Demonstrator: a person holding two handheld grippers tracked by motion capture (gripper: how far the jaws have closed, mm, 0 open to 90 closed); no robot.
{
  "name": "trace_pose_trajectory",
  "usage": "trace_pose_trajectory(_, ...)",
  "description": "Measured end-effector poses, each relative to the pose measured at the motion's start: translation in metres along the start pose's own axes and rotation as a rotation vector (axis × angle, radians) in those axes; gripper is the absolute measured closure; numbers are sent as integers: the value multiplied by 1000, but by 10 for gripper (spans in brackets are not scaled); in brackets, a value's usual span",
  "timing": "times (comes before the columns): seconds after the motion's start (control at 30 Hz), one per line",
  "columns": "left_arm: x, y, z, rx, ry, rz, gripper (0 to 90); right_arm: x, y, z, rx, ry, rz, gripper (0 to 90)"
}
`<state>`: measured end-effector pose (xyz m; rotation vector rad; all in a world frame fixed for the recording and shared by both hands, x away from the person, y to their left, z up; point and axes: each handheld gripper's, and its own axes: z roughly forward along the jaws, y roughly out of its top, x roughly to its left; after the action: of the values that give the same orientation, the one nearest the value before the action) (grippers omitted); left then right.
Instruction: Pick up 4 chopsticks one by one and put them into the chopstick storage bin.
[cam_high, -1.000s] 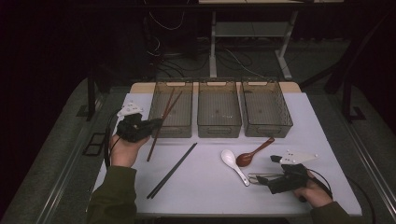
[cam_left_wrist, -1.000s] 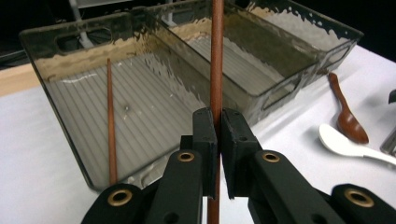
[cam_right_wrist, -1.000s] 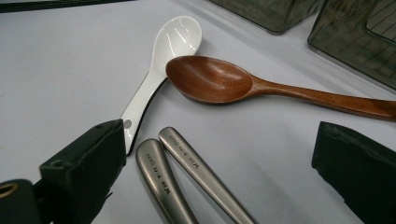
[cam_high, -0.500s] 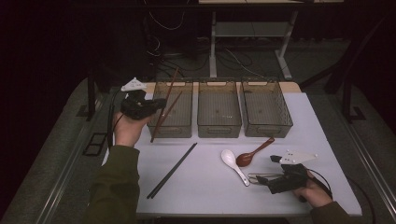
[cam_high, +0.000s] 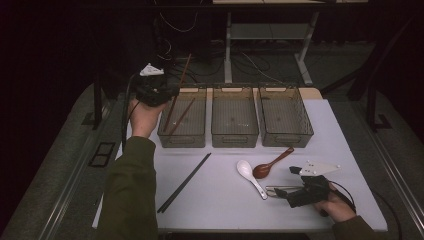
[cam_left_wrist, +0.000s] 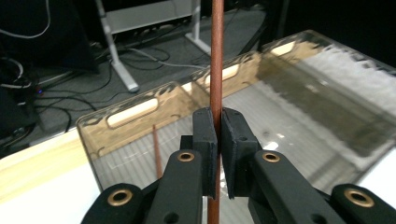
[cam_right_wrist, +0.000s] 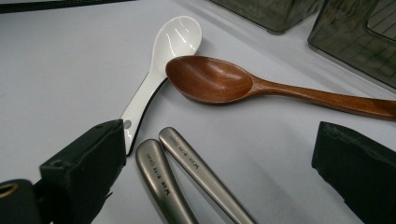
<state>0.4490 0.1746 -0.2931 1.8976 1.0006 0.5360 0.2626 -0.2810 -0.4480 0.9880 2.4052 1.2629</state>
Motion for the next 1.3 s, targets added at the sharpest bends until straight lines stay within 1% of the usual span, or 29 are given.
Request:
trace_pose_trajectory(0.1,6,-5,11,18,-3,-10,841,0,0,0,-1,1,4,30)
trace_pose_trajectory(0.27,9,-13,24,61,12,-2,841,0,0,0,0,2,5,29)
trace_pose_trajectory(0.3,9,-15,27,63,11,-8,841,0,0,0,-1,3,2,29)
trace_pose_trajectory(0.47,11,-29,41,104,17,-10,840,0,0,0,1,3,-2,30)
trace_pose_trajectory(0.57,13,-39,48,127,20,-21,840,0,0,0,1,3,-2,29)
trace_pose_trajectory(0.73,16,-49,53,153,15,-37,840,0,0,0,2,2,0,30)
trace_pose_trajectory(0.8,17,-52,54,161,8,-44,840,0,0,0,2,2,0,29)
trace_pose_trajectory(0.9,17,-55,57,175,9,-50,840,0,0,0,2,1,0,29)
trace_pose_trajectory(1.1,18,-59,61,173,11,-64,839,0,0,0,1,1,1,30)
trace_pose_trajectory(1.17,19,-59,63,179,23,-65,835,-1,0,0,1,2,2,29)
trace_pose_trajectory(1.2,19,-60,64,181,33,-62,826,-1,0,0,2,2,2,29)
trace_pose_trajectory(1.23,19,-60,66,179,46,-61,754,-1,0,0,1,3,2,30)
trace_pose_trajectory(1.27,19,-60,66,185,60,-54,709,0,0,0,0,3,2,29)
trace_pose_trajectory(1.3,18,-60,66,183,61,-54,689,0,0,0,0,4,2,29)
